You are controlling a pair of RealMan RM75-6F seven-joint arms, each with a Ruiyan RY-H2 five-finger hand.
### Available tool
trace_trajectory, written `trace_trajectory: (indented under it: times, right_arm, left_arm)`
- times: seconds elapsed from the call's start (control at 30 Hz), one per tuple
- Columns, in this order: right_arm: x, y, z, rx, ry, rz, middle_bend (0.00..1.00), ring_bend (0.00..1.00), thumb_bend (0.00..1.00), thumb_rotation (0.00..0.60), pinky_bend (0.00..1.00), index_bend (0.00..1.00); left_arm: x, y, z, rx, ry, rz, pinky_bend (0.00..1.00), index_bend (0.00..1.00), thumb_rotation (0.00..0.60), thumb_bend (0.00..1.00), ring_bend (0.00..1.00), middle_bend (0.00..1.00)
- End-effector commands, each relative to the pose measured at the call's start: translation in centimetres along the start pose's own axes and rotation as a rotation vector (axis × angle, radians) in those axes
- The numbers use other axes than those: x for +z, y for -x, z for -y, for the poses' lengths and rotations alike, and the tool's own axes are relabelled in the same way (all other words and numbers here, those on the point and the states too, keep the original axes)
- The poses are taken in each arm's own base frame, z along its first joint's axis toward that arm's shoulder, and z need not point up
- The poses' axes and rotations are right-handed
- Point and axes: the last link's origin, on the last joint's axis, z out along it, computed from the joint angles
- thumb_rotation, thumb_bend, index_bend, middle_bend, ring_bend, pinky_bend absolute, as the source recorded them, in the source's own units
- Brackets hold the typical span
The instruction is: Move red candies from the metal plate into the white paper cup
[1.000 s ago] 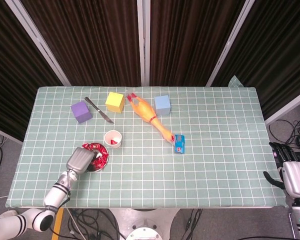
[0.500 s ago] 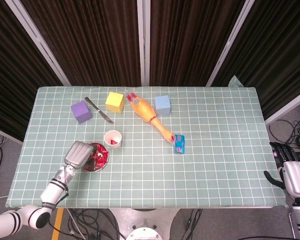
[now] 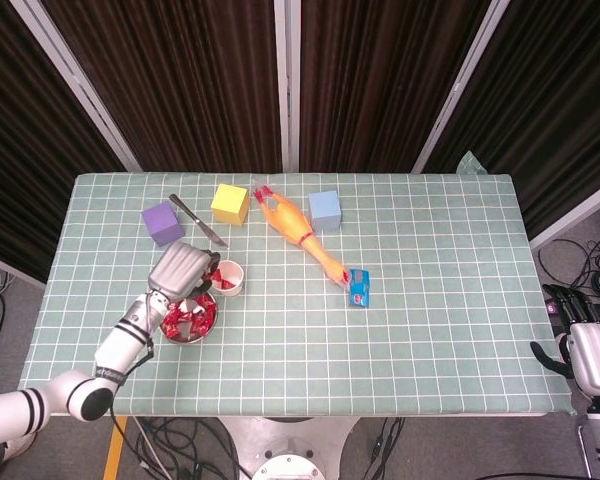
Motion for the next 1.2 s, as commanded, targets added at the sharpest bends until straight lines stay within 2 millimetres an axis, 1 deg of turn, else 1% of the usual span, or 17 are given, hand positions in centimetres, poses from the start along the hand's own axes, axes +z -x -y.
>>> trace_trajectory:
  times: [0.03, 0.17, 0.3, 0.43, 0.7, 0.87, 1.0, 1.07, 1.13, 1.2]
  right_arm:
    - [-0.1, 0.0, -0.1, -0.001, 0.006, 0.000, 0.14, 0.11, 0.17, 0.600, 0.34, 0.12]
    - [-0.1, 0.0, -0.3, -0.001, 0.013, -0.001, 0.14, 0.11, 0.17, 0.600, 0.34, 0.12]
    - [0.0, 0.1, -0.4, 0.001, 0.016, 0.004, 0.14, 0.12, 0.18, 0.600, 0.35, 0.11]
    - [0.0, 0.2, -0.6, 0.004, 0.019, 0.008, 0.13, 0.12, 0.19, 0.600, 0.35, 0.11]
    - [0.2, 0.3, -0.6, 0.006, 0.019, 0.007, 0.13, 0.12, 0.21, 0.600, 0.36, 0.11]
    - [0.1, 0.3, -0.6, 0.006, 0.022, 0.008, 0.13, 0.12, 0.21, 0.600, 0.36, 0.11]
    - [0.1, 0.2, -0.6, 0.006, 0.022, 0.008, 0.13, 0.12, 0.21, 0.600, 0.36, 0.11]
    - [0.2, 0.2, -0.7, 0.006, 0.022, 0.007, 0.13, 0.12, 0.21, 0.600, 0.36, 0.11]
    - [0.2, 0.1, -0.6, 0.006, 0.021, 0.006, 0.13, 0.12, 0.21, 0.600, 0.36, 0.11]
    - [0.3, 0.0, -0.6, 0.005, 0.017, 0.004, 0.13, 0.12, 0.21, 0.600, 0.36, 0.11]
  left_arm:
    - [1.4, -0.1, -0.8, 0.009, 0.008, 0.011, 1.00, 0.73, 0.600, 0.51, 0.91, 0.73]
    - [2.5, 0.6, -1.3, 0.003, -0.003, 0.032, 1.00, 0.73, 0.600, 0.51, 0.91, 0.72]
    - [3.0, 1.5, -1.2, 0.012, -0.018, 0.061, 1.00, 0.70, 0.600, 0.51, 0.91, 0.70]
    - [3.0, 1.9, -1.1, 0.014, -0.025, 0.076, 1.00, 0.63, 0.600, 0.51, 0.90, 0.64]
    - [2.8, 2.0, -1.4, 0.023, -0.023, 0.075, 1.00, 0.53, 0.600, 0.52, 0.89, 0.53]
    - [2.7, 2.1, -1.5, 0.031, -0.023, 0.079, 1.00, 0.51, 0.600, 0.51, 0.88, 0.52]
    - [2.6, 1.9, -1.5, 0.028, -0.025, 0.071, 1.00, 0.49, 0.600, 0.51, 0.88, 0.51]
    - [2.2, 1.4, -1.3, 0.010, -0.035, 0.051, 1.00, 0.46, 0.600, 0.51, 0.88, 0.49]
    - [1.6, 0.6, -0.7, -0.016, -0.053, 0.020, 1.00, 0.45, 0.600, 0.51, 0.88, 0.49]
    - [0.2, -0.1, 0.5, -0.038, -0.083, -0.018, 1.00, 0.44, 0.600, 0.50, 0.88, 0.48]
